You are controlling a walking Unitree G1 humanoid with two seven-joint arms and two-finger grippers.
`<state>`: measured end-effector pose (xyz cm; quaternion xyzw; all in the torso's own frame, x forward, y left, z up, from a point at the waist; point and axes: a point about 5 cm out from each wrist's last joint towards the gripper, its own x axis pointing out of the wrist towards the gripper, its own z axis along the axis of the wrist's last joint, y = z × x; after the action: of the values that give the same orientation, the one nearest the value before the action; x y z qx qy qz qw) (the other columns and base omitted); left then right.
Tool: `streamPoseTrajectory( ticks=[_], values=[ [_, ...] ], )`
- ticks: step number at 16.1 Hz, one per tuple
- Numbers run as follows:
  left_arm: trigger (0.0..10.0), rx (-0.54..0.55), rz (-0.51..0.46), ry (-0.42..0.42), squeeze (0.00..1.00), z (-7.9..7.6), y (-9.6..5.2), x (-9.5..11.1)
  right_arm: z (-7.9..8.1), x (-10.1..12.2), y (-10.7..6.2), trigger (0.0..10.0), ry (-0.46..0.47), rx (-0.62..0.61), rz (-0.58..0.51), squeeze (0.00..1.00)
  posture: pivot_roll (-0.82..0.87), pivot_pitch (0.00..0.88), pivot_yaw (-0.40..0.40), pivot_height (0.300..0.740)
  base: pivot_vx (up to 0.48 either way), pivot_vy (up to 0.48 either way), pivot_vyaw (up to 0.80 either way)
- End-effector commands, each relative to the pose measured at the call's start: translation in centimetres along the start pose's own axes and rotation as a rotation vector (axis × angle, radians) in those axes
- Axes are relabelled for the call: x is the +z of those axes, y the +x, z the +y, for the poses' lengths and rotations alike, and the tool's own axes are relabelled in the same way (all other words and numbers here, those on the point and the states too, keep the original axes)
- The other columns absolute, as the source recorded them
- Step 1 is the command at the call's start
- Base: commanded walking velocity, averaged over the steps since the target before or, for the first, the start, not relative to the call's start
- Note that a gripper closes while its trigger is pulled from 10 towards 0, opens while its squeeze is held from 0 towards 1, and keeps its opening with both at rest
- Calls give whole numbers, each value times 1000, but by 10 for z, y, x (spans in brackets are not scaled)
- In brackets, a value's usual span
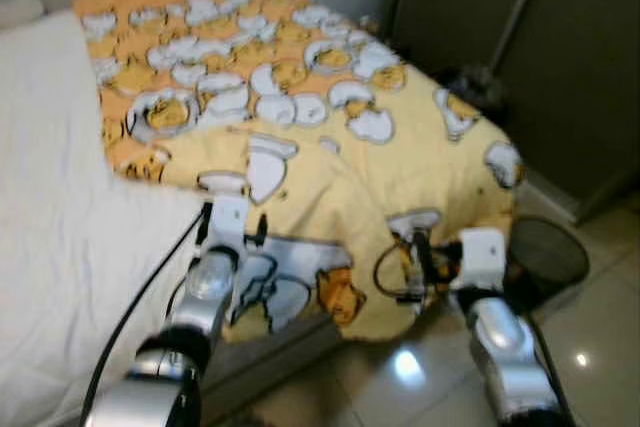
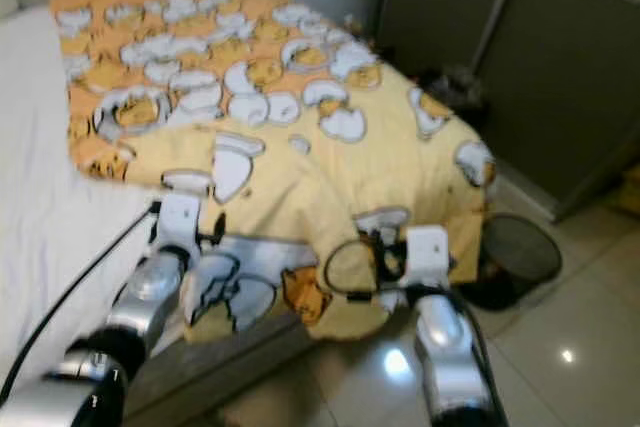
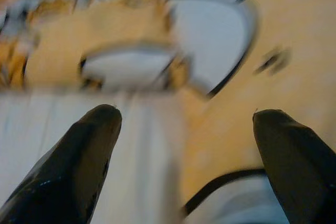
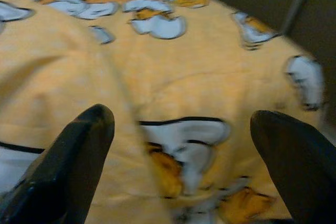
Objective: Clean up the room
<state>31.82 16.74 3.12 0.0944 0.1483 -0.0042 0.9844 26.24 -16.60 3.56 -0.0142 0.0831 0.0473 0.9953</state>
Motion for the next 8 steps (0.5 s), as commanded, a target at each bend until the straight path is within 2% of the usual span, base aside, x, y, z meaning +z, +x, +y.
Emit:
streamPoseTrajectory(
  ticks=[1, 5, 6, 8],
  values=[
    [10000, 9, 57, -25, 0, -3, -5, -15, 6, 1, -2, 10000, 13, 35, -14, 0, -15, 0, -39, 740, 0, 0, 0],
    [10000, 17, 90, -46, 0, -21, -4, -17, -2, -2, -19, 10000, -2, 36, -22, 0, -91, 0, -55, 740, 0, 0, 0],
    [10000, 3, 96, -63, 0, -27, -5, -18, -6, -2, -28, 10000, -8, 27, -18, 0, -113, 0, -59, 740, 0, 0, 0],
    [10000, 5, 107, -85, 0, -30, -5, -19, -11, -4, -39, 10000, -18, 19, 1, 0, -139, 0, -71, 740, 0, 0, 0]
  ],
)
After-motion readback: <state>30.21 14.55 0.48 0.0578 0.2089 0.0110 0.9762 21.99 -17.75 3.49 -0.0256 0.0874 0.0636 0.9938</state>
